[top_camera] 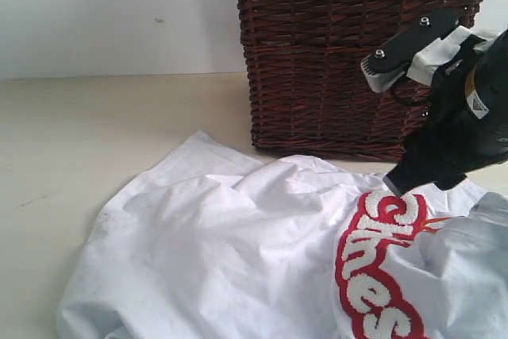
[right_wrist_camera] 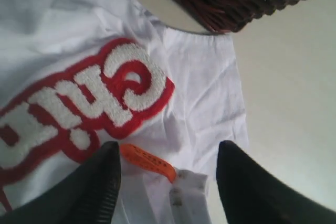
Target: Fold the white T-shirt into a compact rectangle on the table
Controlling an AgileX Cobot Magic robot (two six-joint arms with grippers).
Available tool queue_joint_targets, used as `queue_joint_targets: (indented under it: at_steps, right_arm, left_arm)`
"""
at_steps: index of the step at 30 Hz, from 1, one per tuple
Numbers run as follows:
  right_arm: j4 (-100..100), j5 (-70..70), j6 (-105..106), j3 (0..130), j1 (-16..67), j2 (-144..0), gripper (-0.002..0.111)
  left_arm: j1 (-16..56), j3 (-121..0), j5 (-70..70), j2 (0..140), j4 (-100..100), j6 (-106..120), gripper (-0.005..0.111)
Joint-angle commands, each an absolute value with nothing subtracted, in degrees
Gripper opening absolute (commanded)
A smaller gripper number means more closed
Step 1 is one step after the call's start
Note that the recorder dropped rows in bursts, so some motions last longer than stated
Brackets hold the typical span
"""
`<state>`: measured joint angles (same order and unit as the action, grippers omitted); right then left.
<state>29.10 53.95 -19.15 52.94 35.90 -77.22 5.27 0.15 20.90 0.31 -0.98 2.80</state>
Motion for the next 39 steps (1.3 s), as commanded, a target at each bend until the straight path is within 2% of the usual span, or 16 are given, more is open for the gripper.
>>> queue_joint_targets:
  at_steps: [1,12,13,15,18,23,24,27,32,34,38,39]
  right_arm:
    - [27.50,47.02,-21.31,52.98,35.92,-76.83,0.054]
    - [27.66,58.00,-30.10,52.98,35.92,-76.83,0.052]
    - [27.16,58.67,-30.57,52.98,35.92,-76.94,0.048]
    - [26.21,59.21,-28.31,52.98,35.92,-77.34,0.032]
    - [25.65,60.22,-24.48,52.98,35.92,-78.57,0.000]
    - [25.86,59.78,-23.01,52.98,35.74,-79.57,0.000]
    - [25.73,59.78,-21.21,52.98,33.69,-79.46,0.000]
    - [23.08,57.75,-18.70,52.98,26.41,-78.50,0.004]
    - [-17.47,52.69,14.91,52.98,8.46,-79.95,0.006]
    - [-20.46,52.04,18.42,52.98,5.08,-82.08,0.019]
    - [-4.96,51.69,5.62,52.98,4.58,-87.01,0.066]
    - [-2.68,52.00,2.90,52.98,4.58,-87.88,0.068]
  left_arm:
    - [5.20,0.00,20.64,0.00,-0.97,2.91,0.000]
    - [5.20,0.00,20.64,0.00,-0.97,2.91,0.000]
    - [5.20,0.00,20.64,0.00,-0.97,2.91,0.000]
    - [5.20,0.00,20.64,0.00,-0.97,2.91,0.000]
    - [5.20,0.00,20.64,0.00,-0.97,2.91,0.000]
    - [5.20,0.00,20.64,0.00,-0.97,2.91,0.000]
    - [5.20,0.00,20.64,0.00,-0.97,2.91,0.000]
    - [5.20,0.00,20.64,0.00,-0.97,2.91,0.000]
    - [5.20,0.00,20.64,0.00,-0.97,2.91,0.000]
    - [5.20,0.00,20.64,0.00,-0.97,2.91,0.000]
    - [5.20,0.00,20.62,0.00,-0.97,2.81,0.000]
    - [5.20,0.00,20.62,0.00,-0.97,2.81,0.000]
